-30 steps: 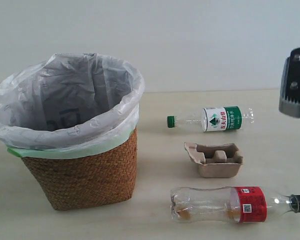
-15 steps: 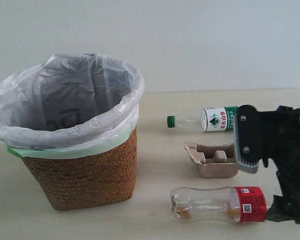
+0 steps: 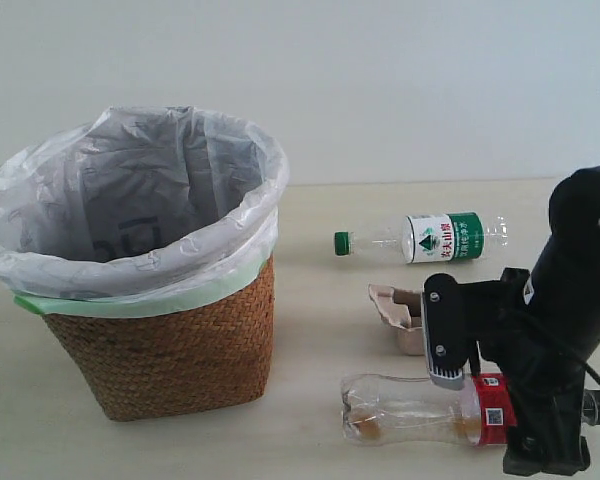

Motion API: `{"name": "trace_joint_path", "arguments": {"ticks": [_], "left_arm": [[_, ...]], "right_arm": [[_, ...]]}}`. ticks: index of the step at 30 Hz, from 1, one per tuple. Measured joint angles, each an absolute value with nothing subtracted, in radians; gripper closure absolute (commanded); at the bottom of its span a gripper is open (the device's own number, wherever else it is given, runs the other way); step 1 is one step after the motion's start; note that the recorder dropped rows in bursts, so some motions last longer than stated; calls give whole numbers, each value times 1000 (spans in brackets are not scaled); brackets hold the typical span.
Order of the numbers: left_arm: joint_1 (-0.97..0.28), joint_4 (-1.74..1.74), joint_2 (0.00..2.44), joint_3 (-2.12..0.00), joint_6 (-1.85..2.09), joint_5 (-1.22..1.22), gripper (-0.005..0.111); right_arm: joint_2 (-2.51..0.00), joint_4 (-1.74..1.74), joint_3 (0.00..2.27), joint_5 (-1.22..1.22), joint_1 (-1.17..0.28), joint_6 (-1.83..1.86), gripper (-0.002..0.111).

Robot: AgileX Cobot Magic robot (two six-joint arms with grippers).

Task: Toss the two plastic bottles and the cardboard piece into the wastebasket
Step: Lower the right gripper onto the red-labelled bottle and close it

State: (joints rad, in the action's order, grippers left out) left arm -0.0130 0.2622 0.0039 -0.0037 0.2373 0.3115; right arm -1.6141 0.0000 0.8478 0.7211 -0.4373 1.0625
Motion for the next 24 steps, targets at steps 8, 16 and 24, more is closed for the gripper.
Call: {"name": "trace_joint_path", "arguments": {"ticks": [8, 16, 24], "left_arm": [[-13, 262, 4, -4, 237, 312, 103], [-13, 262, 4, -4, 237, 312, 103], [-13, 262, 4, -4, 237, 312, 103]], "right_arm": [[-1693, 0, 848, 681, -437, 1051, 13], [-1745, -6, 848, 634, -437, 1030, 82], [-1745, -16, 848, 733, -437, 1025, 107]]}}
